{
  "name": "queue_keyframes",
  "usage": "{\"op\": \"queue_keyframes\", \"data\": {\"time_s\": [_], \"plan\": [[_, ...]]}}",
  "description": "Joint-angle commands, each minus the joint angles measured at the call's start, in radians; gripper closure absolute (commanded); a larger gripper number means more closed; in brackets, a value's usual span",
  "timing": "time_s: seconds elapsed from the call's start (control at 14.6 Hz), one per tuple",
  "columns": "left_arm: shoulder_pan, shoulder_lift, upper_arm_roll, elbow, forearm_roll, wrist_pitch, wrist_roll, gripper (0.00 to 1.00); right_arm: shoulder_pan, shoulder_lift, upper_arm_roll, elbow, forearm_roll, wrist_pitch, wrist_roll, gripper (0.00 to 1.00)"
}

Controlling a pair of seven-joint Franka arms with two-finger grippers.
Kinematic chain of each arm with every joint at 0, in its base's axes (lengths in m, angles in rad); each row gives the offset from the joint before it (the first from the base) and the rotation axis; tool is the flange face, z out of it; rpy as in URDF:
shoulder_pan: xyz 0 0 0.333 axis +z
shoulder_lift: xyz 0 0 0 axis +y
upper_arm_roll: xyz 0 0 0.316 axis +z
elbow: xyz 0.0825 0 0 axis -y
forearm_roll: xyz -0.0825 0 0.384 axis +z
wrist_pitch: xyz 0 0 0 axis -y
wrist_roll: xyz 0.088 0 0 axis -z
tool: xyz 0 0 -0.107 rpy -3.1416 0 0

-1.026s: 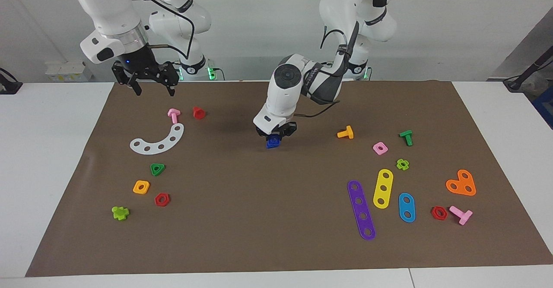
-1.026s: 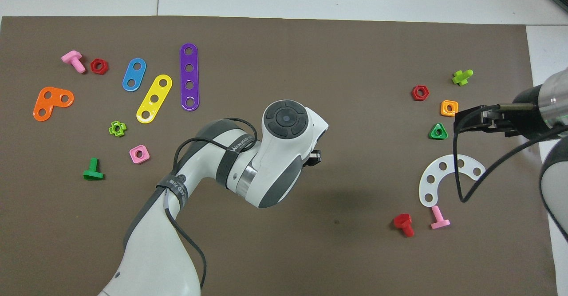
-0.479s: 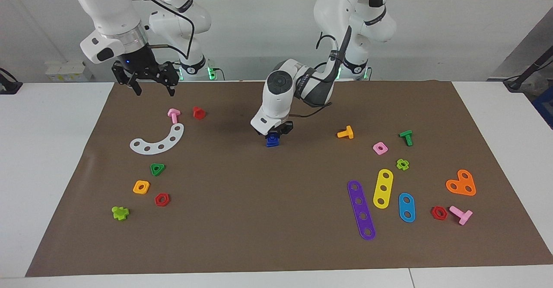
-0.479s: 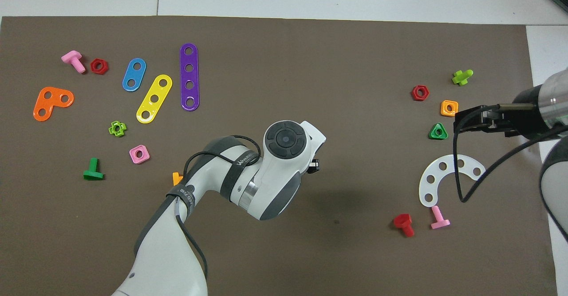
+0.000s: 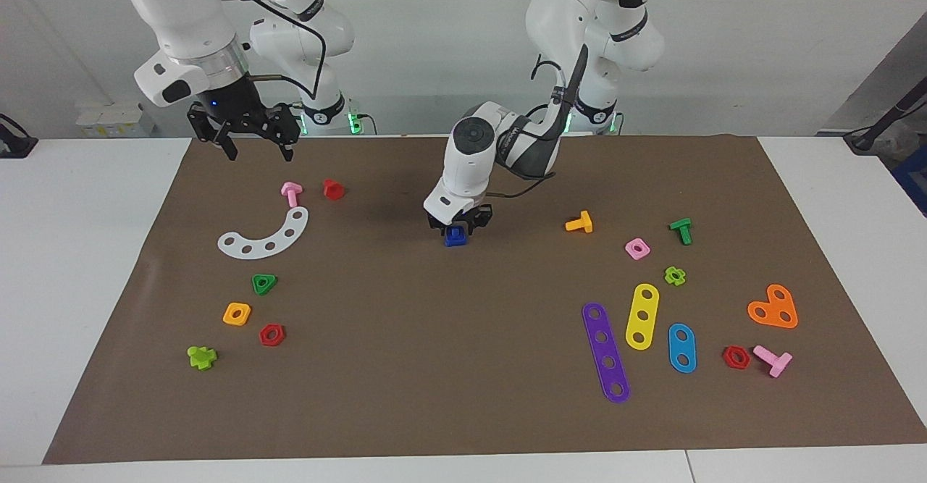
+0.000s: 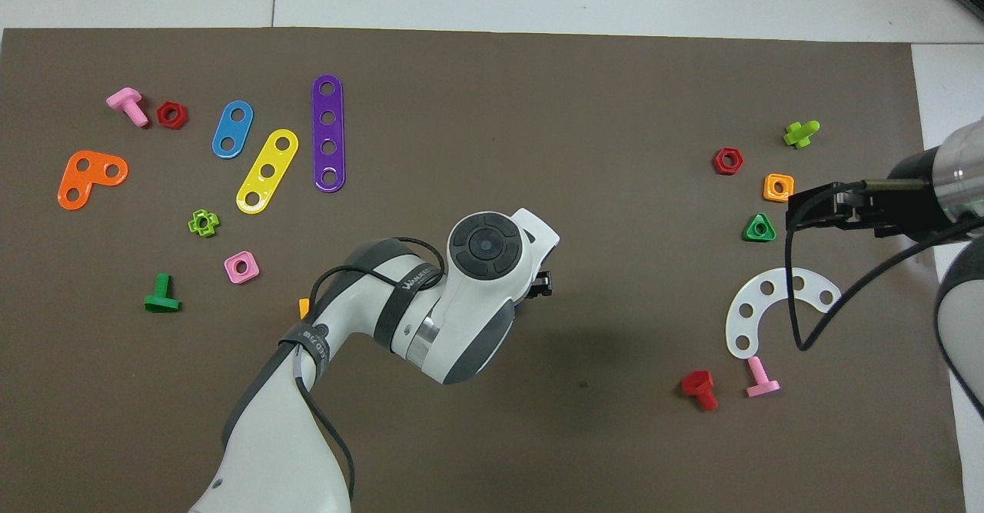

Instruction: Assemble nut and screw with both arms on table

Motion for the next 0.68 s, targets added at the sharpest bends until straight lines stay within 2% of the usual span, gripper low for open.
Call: {"op": "queue_keyframes", "data": {"time_s": [0.0,0.27,0.41,0.62], "plan": [[0.057,-0.022,0.008,0.083,-0.01,-0.084,0.001,0.0,-0.004,-0.02,0.005,-0.027,-0.001,0.022,0.008,0.0],[0.221,-0.074,0.006,0.192,0.017,-0.251,0.041,0.0,-0.004,-0.02,0.005,-0.027,-0.001,0.022,0.009,0.0],[0.325,-0.108,0.0,0.22,0.011,-0.353,0.156,0.05,-0.004,-0.02,0.005,-0.027,-0.001,0.022,0.009,0.0],[0.457,-0.163,0.006,0.225,0.016,-0.451,0.288,0.04,-0.004,-0.02,0.005,-0.027,-0.001,0.022,0.008,0.0]]}}
